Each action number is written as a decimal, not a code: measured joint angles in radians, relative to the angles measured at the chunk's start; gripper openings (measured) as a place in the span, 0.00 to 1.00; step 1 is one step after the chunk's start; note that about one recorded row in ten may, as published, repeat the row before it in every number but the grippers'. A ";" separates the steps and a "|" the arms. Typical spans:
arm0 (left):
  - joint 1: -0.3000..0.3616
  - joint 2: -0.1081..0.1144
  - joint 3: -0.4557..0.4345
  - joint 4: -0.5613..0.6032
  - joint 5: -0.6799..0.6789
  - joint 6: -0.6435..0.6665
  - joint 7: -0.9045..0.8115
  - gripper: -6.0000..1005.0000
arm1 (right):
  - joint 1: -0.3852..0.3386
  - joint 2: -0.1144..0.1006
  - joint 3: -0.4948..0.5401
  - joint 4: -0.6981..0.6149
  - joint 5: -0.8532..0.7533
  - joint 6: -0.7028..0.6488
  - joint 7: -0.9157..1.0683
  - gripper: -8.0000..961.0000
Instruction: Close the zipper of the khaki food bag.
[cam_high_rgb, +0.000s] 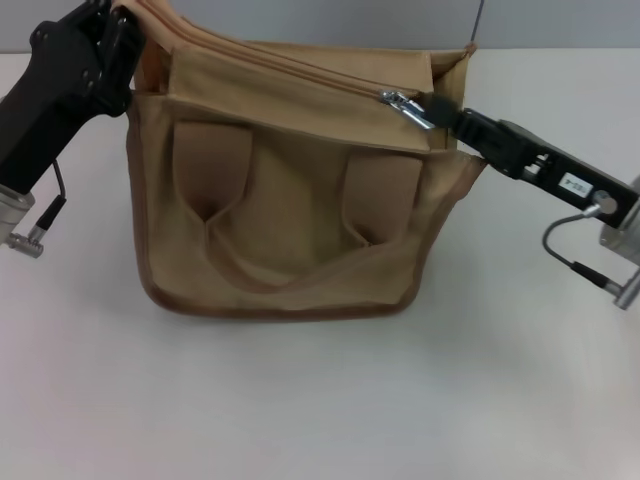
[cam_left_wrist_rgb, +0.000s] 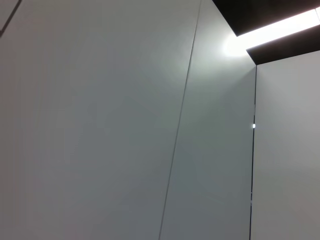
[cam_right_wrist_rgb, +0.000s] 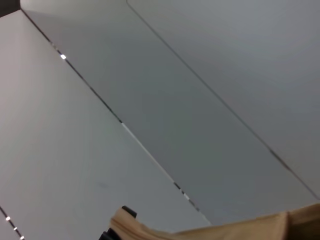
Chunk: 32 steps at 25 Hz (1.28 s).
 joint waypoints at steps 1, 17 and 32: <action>0.000 0.000 0.000 0.000 0.000 0.000 0.000 0.16 | 0.000 0.000 0.000 0.000 0.000 0.000 0.000 0.00; 0.040 -0.001 0.006 -0.047 0.001 -0.037 0.094 0.17 | -0.052 0.004 0.053 0.011 0.002 -0.045 -0.152 0.10; 0.193 0.007 -0.030 -0.044 0.003 -0.065 0.120 0.48 | -0.059 0.008 0.063 0.087 0.024 -0.132 -0.370 0.51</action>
